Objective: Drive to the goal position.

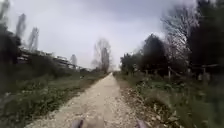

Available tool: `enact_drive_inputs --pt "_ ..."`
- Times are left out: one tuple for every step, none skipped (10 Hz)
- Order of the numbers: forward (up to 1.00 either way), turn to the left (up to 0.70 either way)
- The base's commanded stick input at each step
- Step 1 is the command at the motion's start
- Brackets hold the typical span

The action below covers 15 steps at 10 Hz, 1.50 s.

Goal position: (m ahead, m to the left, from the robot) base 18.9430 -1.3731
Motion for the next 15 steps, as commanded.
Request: enact_drive_inputs --pt "0.85 0.0" --pt "0.85 0.0" --pt "0.85 0.0" --pt "0.85 0.0" --pt "0.85 0.0" --pt "0.85 0.0" --pt "0.85 0.0" --pt "0.85 0.0" --pt "0.85 0.0" --pt "0.85 0.0" --pt "0.85 0.0" --pt "0.85 0.0" --pt "0.85 0.0" --pt "0.85 -0.18" --pt "0.85 -0.34"
